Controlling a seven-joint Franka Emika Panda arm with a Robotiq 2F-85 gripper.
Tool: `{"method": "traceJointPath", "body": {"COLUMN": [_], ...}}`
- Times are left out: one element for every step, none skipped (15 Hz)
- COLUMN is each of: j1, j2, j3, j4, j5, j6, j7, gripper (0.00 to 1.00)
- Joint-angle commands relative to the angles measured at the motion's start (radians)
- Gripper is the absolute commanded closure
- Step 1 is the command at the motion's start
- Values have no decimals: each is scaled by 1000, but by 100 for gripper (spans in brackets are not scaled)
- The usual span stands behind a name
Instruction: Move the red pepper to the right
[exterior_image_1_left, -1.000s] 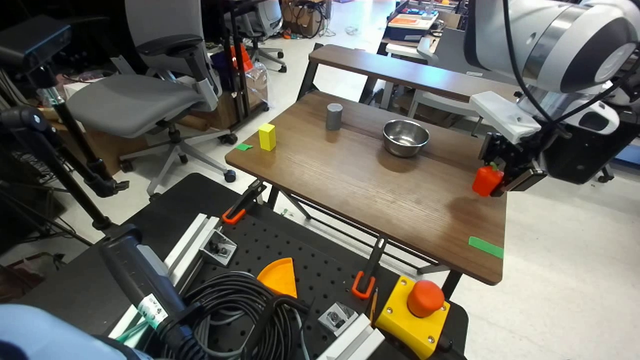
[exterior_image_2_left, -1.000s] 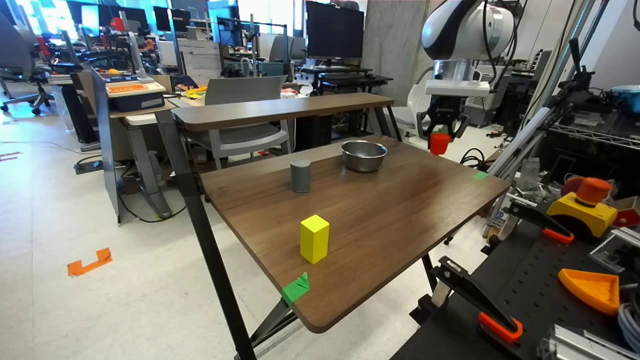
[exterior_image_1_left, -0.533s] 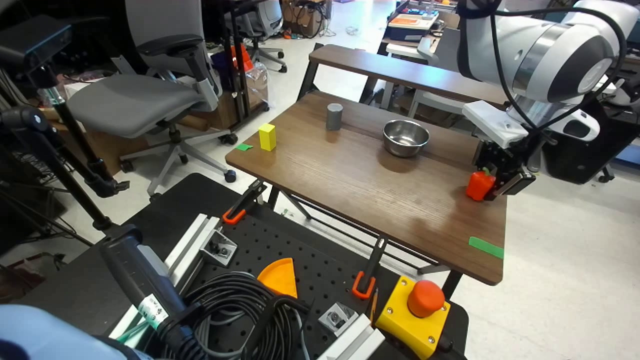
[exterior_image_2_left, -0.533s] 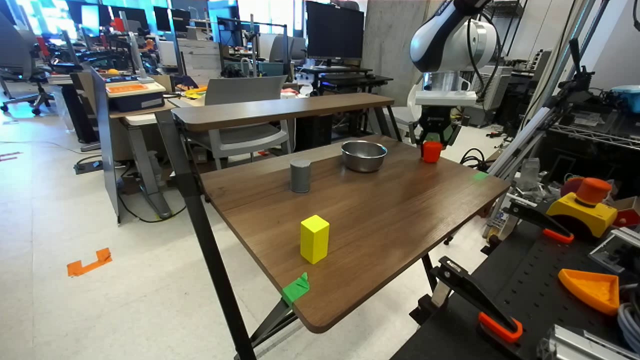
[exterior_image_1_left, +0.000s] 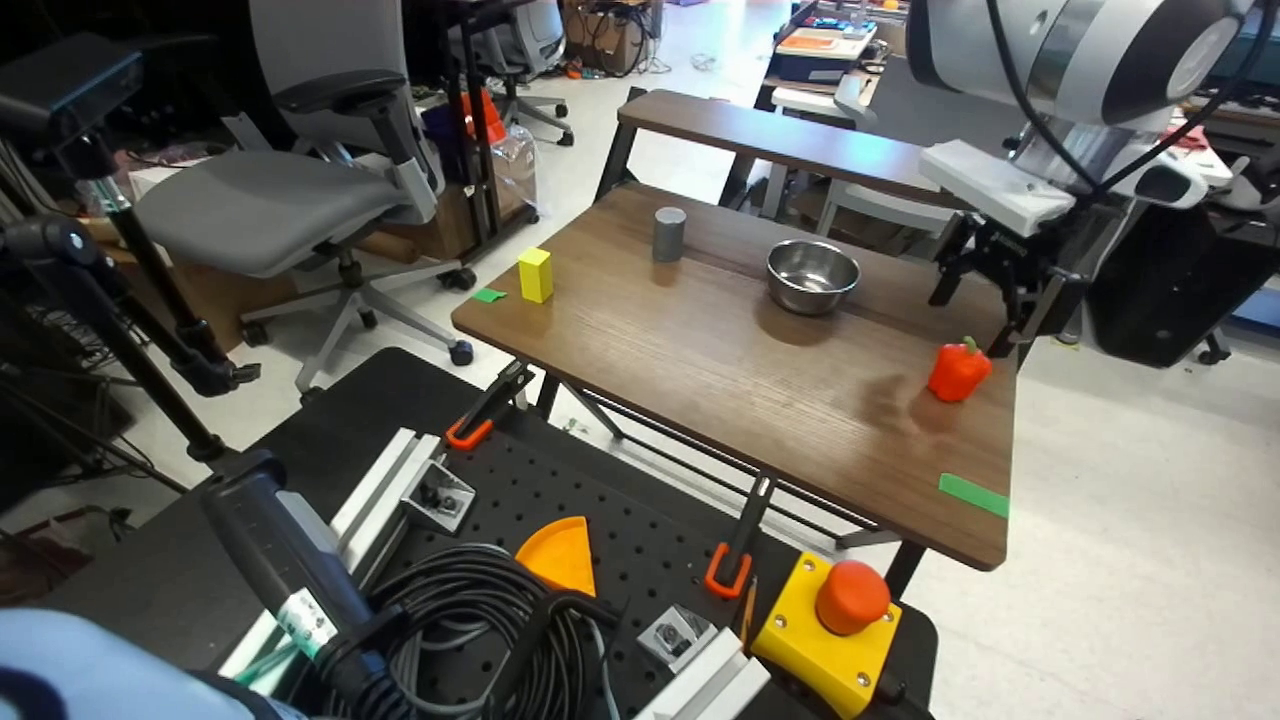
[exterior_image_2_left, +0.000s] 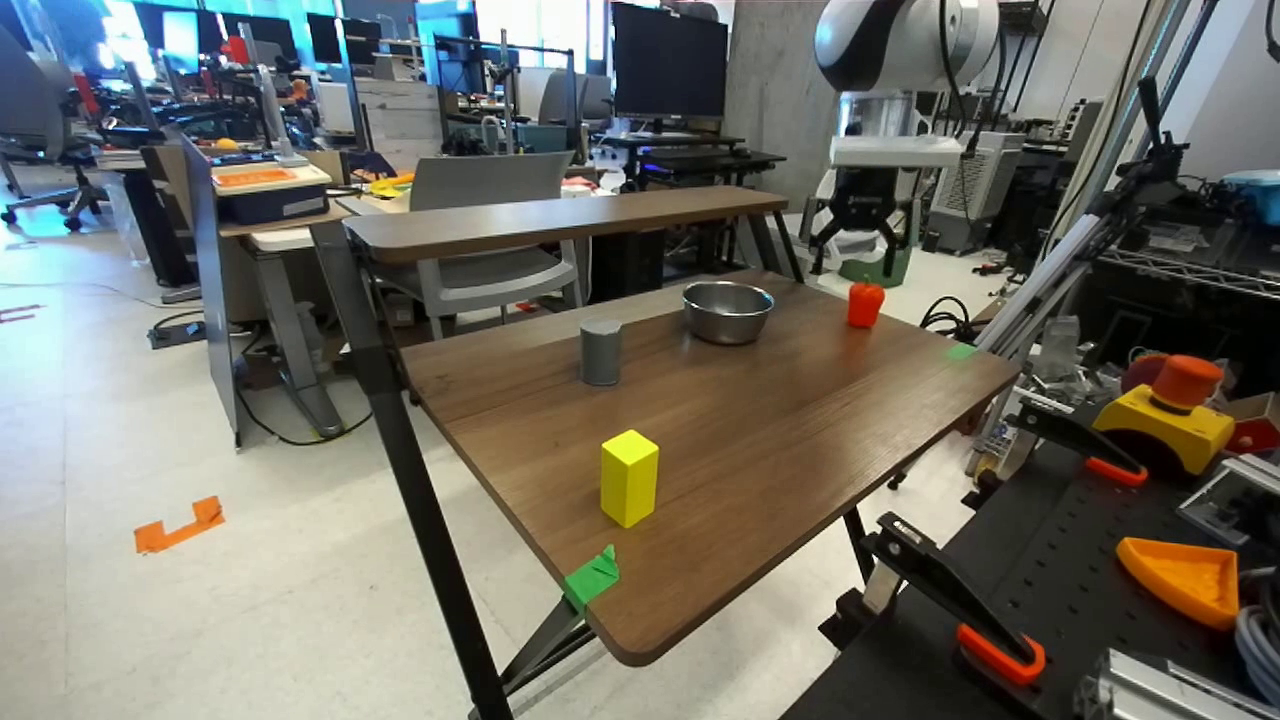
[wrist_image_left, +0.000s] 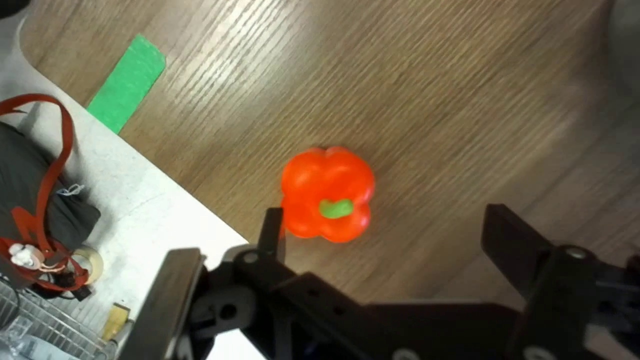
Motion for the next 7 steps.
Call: {"method": "traceJointPath", "body": {"j1": [22,27,12,17,21,23,23], "j2": [-228,-279,-153,-201,-236,-256,-265], "j3": [22,29,22,27,30,31,31], "j4": [-237,-286,-135,-181,-216,-239,-252], "j5": [-34,-40,-26,-32,-36,-39,-42], "j6": [74,66,28,28,29,30,31], "j7": [-121,-152,-90,-109,-118,-122,-125], "gripper": [0,0,0,0,0,0,0]}}
